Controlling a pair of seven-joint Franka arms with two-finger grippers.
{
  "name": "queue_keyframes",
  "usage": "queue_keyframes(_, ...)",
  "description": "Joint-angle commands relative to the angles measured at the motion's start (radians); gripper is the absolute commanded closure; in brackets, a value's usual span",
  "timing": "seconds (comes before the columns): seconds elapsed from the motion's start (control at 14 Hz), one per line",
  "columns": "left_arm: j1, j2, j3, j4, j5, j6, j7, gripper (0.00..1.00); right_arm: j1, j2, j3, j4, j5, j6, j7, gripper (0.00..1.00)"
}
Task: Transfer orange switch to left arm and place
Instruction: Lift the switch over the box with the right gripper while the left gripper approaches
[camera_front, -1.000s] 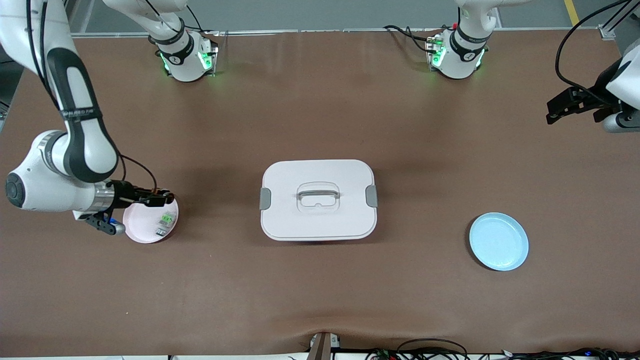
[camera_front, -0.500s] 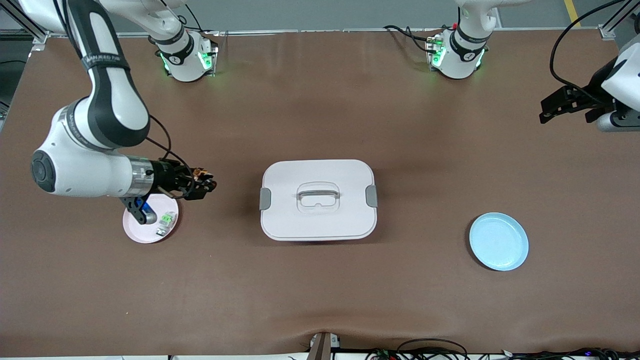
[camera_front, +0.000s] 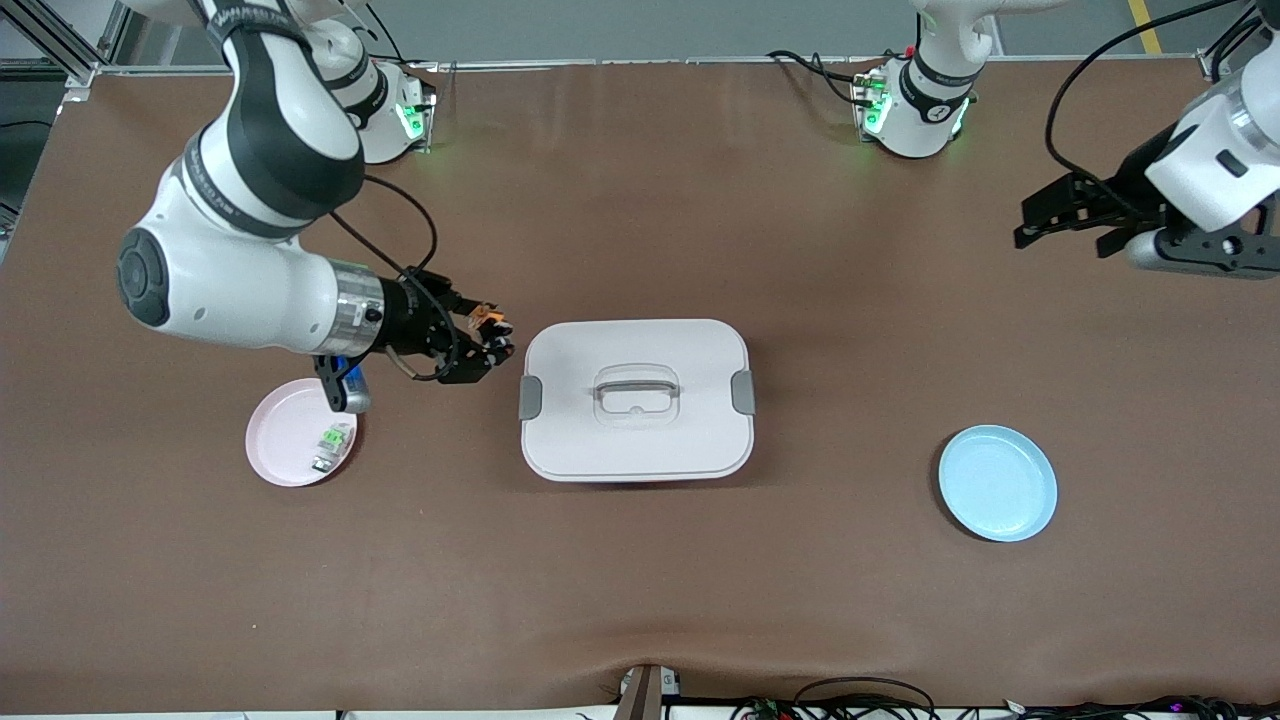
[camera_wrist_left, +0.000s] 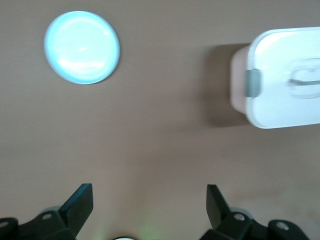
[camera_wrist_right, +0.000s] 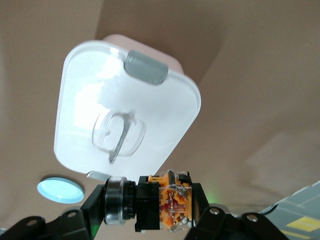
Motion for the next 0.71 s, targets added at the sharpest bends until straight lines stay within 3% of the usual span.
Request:
queue_keyframes(0.0,0.0,0.045,0.0,0.047,-0.102,0.003,-0.025,0.0,0.045,0.048,-0.013,0.101,0.047,-0.006,0.17,1.0)
queue_keyframes(0.29,-0.034,0.08,0.0,0.047,-0.269,0.071,-0.03,0.0,0.105,0.118,-0.013,0.26,0.048,-0.005,0.399,1.0)
queue_keyframes(0.64,-0.1,0.166,-0.009,0.119,-0.364,0.145,-0.031,0.0,0.191,0.151,-0.011,0.302,0.05,0.119,0.564,1.0)
